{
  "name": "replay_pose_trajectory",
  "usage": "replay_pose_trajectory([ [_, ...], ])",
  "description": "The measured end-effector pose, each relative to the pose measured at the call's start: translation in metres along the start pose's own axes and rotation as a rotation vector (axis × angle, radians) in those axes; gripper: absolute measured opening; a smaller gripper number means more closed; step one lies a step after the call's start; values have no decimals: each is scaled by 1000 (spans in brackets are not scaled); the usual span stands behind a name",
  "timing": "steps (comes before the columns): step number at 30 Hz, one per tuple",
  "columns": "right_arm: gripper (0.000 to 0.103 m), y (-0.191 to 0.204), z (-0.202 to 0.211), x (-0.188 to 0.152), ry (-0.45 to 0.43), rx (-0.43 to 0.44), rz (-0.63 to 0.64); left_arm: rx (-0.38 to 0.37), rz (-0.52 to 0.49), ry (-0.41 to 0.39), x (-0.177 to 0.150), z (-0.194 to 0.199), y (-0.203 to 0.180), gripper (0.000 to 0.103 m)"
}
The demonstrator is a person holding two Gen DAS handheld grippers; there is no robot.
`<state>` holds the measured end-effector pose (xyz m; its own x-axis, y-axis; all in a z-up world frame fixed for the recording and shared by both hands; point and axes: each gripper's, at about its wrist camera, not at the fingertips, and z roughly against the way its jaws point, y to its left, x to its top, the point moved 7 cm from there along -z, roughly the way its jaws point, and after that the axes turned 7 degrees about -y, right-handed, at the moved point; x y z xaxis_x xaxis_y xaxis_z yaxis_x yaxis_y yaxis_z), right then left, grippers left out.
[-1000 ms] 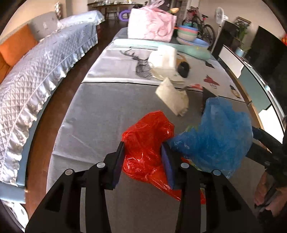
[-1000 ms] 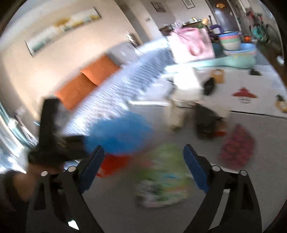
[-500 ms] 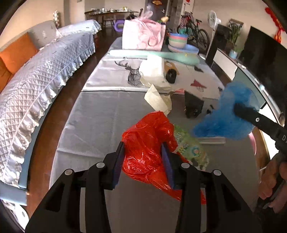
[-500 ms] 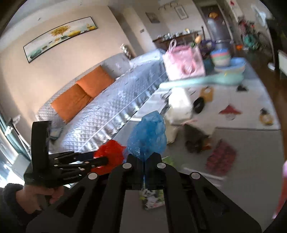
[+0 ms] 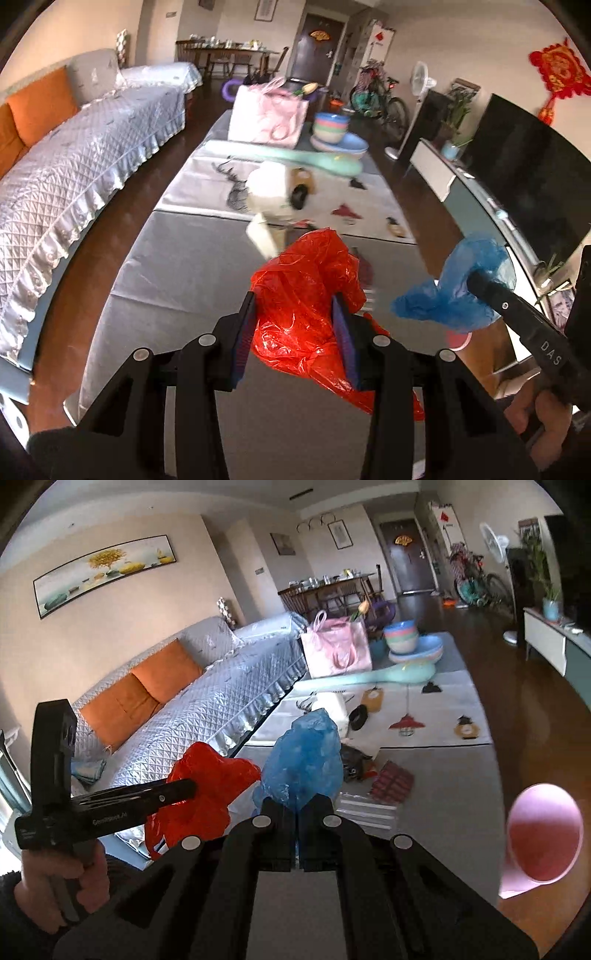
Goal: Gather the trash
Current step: 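Carry both bags over the pink bin with both grippers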
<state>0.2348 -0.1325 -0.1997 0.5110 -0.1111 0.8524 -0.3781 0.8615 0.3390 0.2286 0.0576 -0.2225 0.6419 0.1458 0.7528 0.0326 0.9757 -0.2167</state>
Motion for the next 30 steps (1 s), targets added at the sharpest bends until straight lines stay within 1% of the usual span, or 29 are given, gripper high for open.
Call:
replay_pose_trajectory([
  [2,1,0,12,3,-19,-12,1,-3,-25,-14,1,11,-14,40],
  [4,1,-4,24,6,-46,-23,-11,-11,-28,-21,3,18,-26,40],
  [6,1,-11,36,7,-73,-19,-47,-25,-29,-30,6,23,-38,40],
  [10,1,-25,49,9,-109,-43,-53,-42,-97,-59,12,34,-72,40],
  [12,1,-36,56,11,-141,-68,-58,-47,-125,-64,13,35,-86,40],
  [14,1,-47,59,12,-151,-84,-66,-54,-145,-65,13,35,-97,40],
  [19,1,-77,67,7,-171,-125,-63,-72,-178,-49,9,22,-124,40],
  [24,1,-115,64,1,-159,-157,-67,-84,-211,-23,4,2,-151,41],
  [27,1,-137,63,-1,-158,-178,-81,-91,-236,-6,0,-11,-170,41],
  [30,1,-160,66,-2,-155,-191,-120,-117,-277,22,-9,-28,-196,41],
])
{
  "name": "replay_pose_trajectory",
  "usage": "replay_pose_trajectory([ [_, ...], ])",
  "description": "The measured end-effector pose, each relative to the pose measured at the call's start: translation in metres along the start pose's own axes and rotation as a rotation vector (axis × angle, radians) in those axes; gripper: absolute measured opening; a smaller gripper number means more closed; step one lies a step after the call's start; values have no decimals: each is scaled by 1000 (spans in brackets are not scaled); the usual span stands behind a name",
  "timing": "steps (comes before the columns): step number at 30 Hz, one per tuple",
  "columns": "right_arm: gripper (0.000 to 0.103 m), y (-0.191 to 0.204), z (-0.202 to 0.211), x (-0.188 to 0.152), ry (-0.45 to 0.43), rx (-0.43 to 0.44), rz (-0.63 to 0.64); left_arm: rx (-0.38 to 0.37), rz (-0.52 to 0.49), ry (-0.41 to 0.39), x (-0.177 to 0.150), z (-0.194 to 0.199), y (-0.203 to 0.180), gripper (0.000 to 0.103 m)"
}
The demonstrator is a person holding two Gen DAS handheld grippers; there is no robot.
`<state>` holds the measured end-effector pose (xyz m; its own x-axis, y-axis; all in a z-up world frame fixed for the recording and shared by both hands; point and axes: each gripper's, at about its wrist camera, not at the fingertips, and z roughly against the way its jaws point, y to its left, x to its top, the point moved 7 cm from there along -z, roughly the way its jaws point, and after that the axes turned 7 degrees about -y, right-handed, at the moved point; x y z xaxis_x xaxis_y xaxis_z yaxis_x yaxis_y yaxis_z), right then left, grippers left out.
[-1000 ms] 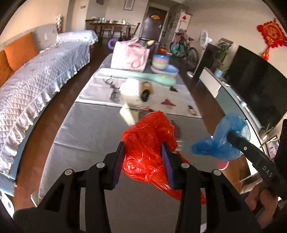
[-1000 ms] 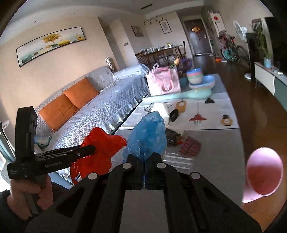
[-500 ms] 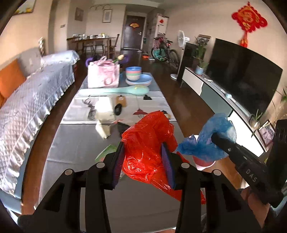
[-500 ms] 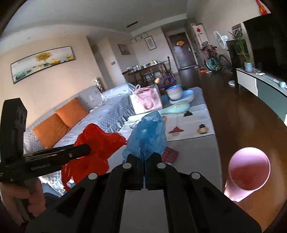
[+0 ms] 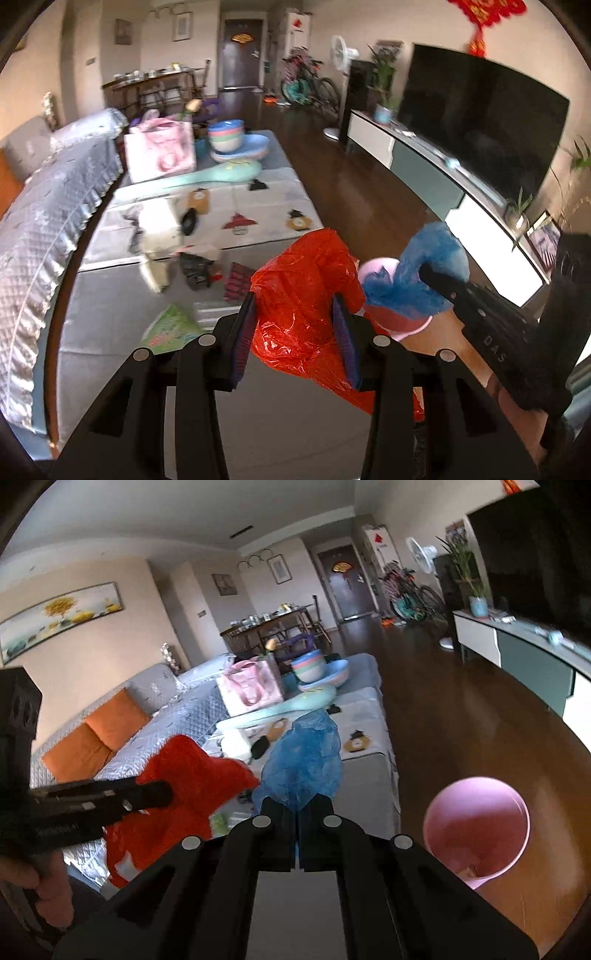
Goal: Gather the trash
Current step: 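Carry both bags over the pink bin with both grippers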
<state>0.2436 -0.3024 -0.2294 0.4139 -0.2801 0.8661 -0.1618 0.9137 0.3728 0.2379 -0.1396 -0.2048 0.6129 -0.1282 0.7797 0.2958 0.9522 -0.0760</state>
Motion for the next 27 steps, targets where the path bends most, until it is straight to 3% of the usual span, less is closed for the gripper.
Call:
replay_pose_trajectory([
  [8,1,-56,5,17,9,-44,-76,-63,-80,50,1,-55,-60,41],
  [20,1,-114,-13,18,81,-130,-58,-99,-140,108,11,-119,-115,41],
  [25,2,-155,-20,13,139,-180,-96,-109,-138,144,6,-148,-131,42],
  [27,4,-171,-23,10,160,-204,-124,-134,-97,193,-3,-167,-138,43],
])
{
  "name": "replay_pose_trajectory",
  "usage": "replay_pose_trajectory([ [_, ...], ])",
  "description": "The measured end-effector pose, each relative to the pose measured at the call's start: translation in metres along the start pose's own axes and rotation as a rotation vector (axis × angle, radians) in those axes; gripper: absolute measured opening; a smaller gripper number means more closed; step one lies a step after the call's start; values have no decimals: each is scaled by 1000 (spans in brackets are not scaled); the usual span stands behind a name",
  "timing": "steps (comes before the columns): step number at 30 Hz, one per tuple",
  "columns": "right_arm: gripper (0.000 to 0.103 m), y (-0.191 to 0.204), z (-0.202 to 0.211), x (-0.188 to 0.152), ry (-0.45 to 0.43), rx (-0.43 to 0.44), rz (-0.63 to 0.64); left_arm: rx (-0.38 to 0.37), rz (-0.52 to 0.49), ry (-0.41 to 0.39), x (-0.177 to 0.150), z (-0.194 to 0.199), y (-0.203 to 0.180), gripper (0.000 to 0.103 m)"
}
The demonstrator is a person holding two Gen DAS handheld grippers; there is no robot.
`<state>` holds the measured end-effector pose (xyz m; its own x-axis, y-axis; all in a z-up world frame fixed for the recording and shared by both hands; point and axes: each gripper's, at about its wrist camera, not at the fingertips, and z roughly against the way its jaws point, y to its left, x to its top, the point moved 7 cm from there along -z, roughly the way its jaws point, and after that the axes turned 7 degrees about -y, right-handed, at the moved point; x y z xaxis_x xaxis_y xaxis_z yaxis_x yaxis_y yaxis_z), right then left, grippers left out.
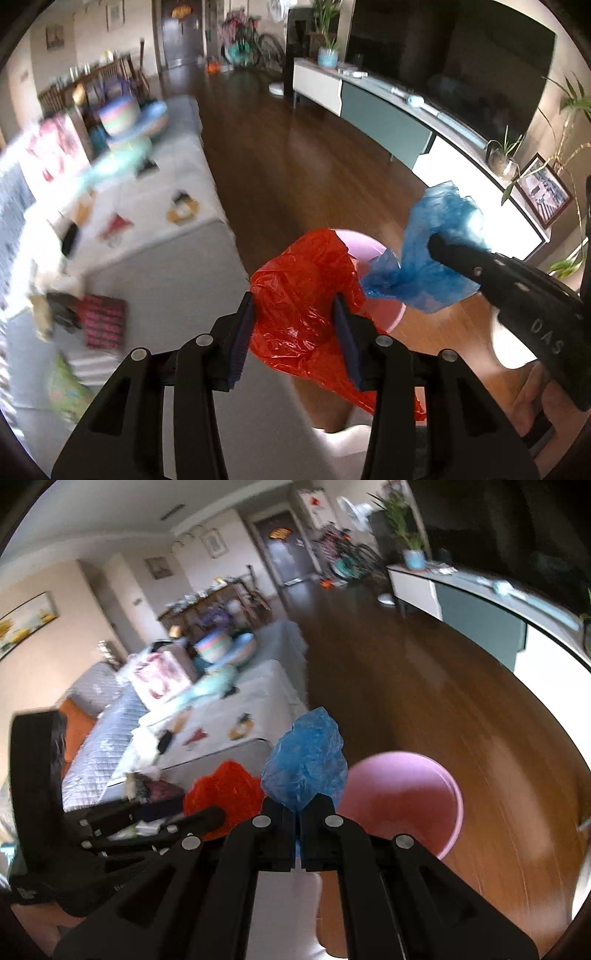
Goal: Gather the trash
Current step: 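Carry both bags over the pink bin with both grippers, then open the left gripper to drop the red bag into the bin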
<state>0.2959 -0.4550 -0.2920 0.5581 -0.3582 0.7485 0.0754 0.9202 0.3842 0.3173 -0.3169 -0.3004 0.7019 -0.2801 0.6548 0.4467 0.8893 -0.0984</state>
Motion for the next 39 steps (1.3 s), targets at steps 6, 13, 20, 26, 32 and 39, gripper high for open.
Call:
replay_pose_trajectory([
  [6,4,-41,-23,-2,62,-49,-54,-35,-18,61,-5,-49,-24,42],
  [13,5,-92,-64,-17,174,-134,-111,-38,-42,138,1,-94,-39,43],
  [20,5,-125,-95,-37,267,-125,-174,-18,-55,223,0,-143,-41,43],
  [26,5,-137,-116,-50,326,-121,-152,-6,-11,297,-9,-183,-37,42],
  [32,5,-151,-131,-56,354,-137,-168,15,-94,324,-21,-209,-45,42],
  [39,74,-141,-136,-51,351,-139,-166,21,-98,290,-19,-198,-44,57],
])
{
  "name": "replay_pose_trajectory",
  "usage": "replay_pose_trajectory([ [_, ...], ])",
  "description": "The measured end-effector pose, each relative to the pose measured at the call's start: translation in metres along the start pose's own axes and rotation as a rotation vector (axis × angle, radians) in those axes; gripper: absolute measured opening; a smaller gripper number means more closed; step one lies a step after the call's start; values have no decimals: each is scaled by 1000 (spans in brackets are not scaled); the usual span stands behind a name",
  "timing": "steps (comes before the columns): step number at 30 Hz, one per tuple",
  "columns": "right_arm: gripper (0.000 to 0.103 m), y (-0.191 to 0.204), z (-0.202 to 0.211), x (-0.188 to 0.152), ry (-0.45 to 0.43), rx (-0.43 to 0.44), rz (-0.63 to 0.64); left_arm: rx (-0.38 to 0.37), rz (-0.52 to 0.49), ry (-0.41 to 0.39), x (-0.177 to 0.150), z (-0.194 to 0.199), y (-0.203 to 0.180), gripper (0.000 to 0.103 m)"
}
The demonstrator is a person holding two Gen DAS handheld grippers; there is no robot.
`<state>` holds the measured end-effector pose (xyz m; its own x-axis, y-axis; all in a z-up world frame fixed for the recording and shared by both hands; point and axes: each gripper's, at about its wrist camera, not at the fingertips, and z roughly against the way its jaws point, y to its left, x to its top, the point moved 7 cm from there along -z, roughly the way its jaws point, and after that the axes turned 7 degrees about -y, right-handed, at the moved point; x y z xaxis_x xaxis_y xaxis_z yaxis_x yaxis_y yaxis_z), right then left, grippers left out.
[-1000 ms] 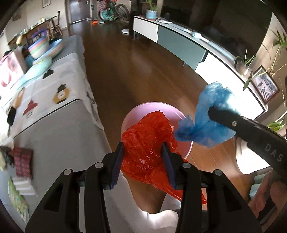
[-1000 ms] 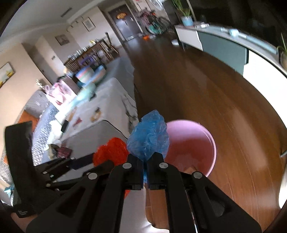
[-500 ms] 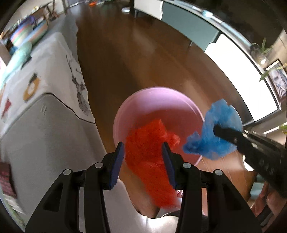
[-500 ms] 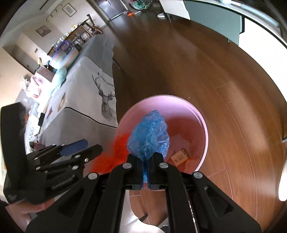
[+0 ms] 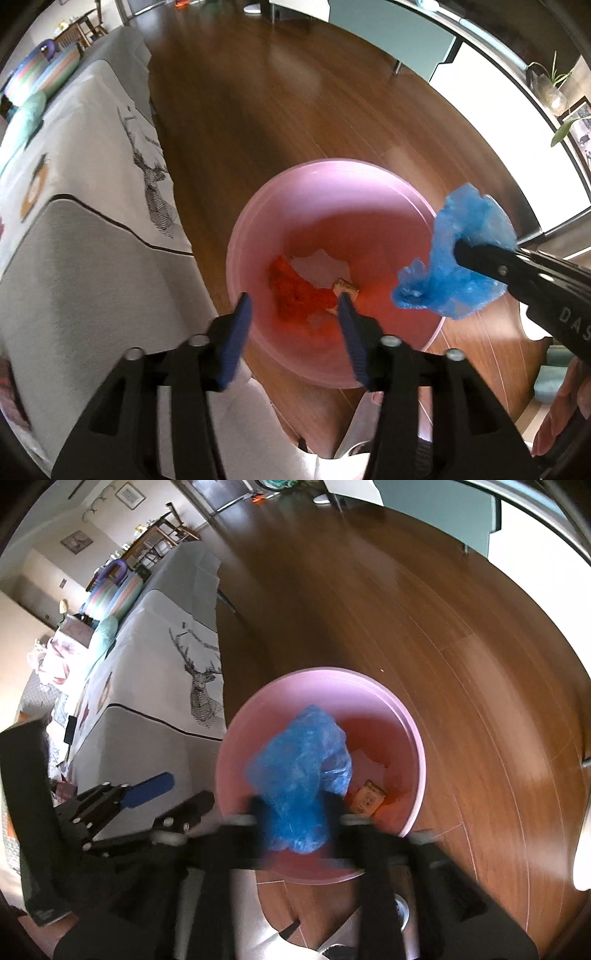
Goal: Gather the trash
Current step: 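Open the left gripper to drop the red bag into the bin, then open the right gripper over the bin and move both tools back to the table, then grasp the green snack bag with the left gripper while the right gripper grasps clear plastic wrap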
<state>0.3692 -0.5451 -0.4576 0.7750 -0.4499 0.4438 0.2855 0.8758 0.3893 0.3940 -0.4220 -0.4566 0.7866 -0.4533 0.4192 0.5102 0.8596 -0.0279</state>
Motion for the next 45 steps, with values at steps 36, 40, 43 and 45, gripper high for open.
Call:
replay_pose_trajectory([
  [36,98,395,232,-198,-363,240,467,150,88,-570,-284,382,262,87],
  [40,98,398,217,-204,-437,280,396,178,103,-623,-306,387,291,91],
  [43,98,392,193,-207,-474,284,404,174,102,-637,-312,366,306,91],
  [45,98,394,177,-202,-434,287,411,157,116,-614,-310,346,312,91],
])
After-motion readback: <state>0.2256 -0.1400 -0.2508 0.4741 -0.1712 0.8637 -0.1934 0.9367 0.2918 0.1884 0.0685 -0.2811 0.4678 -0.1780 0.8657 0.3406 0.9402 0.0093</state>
